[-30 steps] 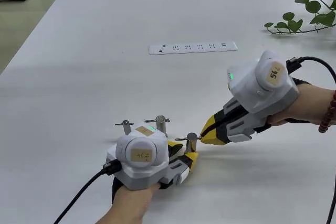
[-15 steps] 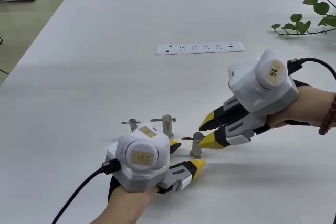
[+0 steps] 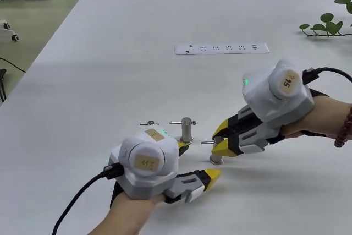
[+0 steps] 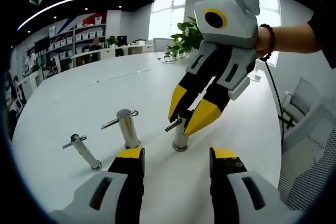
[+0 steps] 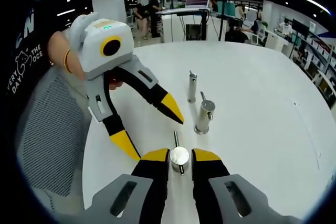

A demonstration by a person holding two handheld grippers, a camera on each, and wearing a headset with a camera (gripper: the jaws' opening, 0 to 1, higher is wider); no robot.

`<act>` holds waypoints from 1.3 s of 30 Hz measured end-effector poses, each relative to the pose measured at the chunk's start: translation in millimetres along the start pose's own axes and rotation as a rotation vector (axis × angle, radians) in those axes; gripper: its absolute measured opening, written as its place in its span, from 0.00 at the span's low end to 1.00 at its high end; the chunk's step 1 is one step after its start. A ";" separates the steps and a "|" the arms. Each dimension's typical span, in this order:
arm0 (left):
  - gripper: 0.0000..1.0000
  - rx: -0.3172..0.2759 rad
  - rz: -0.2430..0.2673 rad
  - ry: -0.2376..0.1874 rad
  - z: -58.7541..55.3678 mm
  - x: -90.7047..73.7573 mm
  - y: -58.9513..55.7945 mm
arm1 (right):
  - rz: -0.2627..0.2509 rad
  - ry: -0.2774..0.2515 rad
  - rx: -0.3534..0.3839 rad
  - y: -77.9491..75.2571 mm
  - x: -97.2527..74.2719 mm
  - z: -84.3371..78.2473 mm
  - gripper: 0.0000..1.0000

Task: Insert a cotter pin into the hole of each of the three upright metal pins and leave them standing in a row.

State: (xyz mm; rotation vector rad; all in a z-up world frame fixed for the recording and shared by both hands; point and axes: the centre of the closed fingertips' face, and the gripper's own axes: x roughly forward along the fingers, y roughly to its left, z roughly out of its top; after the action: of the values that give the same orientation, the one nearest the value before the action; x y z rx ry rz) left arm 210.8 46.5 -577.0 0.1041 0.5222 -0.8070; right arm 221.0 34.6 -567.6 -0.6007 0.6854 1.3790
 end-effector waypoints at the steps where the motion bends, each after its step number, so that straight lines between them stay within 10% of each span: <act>1: 0.48 -0.001 0.001 -0.002 0.7 -1.1 0.5 | 0.000 0.002 -0.004 -0.2 0.4 -0.7 0.11; 39: 0.71 -0.036 0.092 -0.046 8.9 -53.8 21.4 | -0.017 0.006 -0.022 -11.5 -4.9 3.9 0.08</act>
State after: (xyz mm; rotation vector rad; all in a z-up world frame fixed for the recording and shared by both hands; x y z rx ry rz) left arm 198.9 94.5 -545.5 0.0757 0.4851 -0.7079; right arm 232.4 32.9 -561.5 -0.6274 0.6691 1.3714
